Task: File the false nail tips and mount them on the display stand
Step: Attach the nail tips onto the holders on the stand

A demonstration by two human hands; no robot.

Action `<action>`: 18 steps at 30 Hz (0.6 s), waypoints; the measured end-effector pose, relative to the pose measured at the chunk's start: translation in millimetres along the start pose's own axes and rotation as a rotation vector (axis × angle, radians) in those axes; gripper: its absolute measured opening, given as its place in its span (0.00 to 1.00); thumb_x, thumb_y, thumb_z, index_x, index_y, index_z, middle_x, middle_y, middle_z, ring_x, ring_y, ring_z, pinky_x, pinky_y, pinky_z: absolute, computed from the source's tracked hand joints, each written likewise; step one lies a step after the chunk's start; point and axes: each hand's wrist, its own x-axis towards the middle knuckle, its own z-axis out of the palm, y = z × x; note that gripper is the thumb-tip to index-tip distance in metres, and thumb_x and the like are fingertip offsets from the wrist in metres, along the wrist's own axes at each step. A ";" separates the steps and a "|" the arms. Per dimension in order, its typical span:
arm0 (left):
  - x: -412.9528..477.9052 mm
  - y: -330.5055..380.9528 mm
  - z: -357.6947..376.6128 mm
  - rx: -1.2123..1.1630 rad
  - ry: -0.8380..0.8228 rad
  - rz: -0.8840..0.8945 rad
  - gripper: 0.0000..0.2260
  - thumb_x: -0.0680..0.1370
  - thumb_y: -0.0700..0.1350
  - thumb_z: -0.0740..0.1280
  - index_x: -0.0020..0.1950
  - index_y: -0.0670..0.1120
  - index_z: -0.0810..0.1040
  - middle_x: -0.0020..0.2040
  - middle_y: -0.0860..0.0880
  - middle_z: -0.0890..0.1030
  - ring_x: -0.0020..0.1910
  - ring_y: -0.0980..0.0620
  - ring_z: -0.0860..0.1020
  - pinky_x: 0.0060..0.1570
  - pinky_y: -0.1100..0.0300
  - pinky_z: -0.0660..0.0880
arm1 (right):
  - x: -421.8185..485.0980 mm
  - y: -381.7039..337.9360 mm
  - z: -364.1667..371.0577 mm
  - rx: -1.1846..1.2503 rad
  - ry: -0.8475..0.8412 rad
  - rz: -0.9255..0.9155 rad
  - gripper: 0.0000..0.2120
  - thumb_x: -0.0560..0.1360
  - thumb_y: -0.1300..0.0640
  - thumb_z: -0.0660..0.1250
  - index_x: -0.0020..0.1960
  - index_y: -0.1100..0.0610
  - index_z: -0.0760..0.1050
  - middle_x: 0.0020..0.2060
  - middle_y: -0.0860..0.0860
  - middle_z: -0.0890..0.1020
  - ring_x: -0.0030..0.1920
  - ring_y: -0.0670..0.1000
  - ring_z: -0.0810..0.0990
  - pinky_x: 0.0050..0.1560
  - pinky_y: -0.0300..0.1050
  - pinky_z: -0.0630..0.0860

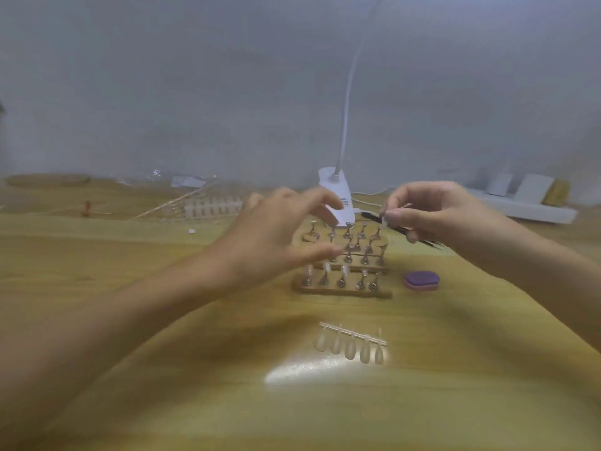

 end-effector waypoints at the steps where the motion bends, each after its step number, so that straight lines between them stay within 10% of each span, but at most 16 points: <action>1: 2.3 12.3 9.8 0.032 -0.049 0.023 0.22 0.72 0.63 0.67 0.65 0.62 0.68 0.56 0.67 0.78 0.61 0.63 0.69 0.57 0.59 0.57 | -9.8 4.2 -4.3 0.029 -0.003 0.040 0.07 0.67 0.50 0.73 0.39 0.53 0.80 0.37 0.47 0.82 0.35 0.40 0.78 0.34 0.33 0.75; 10: 12.9 27.7 47.8 0.006 -0.060 0.019 0.22 0.73 0.52 0.74 0.62 0.63 0.68 0.43 0.64 0.80 0.54 0.65 0.70 0.55 0.59 0.57 | -43.4 22.9 -2.1 0.180 -0.017 0.176 0.09 0.66 0.48 0.74 0.39 0.53 0.81 0.37 0.50 0.79 0.37 0.49 0.80 0.46 0.47 0.80; 18: 1.7 42.8 50.1 -0.055 0.168 0.163 0.28 0.71 0.36 0.75 0.67 0.52 0.72 0.39 0.57 0.79 0.45 0.60 0.75 0.52 0.62 0.67 | -49.6 15.2 19.5 0.358 0.073 0.197 0.09 0.63 0.46 0.74 0.38 0.50 0.82 0.34 0.48 0.78 0.35 0.47 0.74 0.33 0.35 0.74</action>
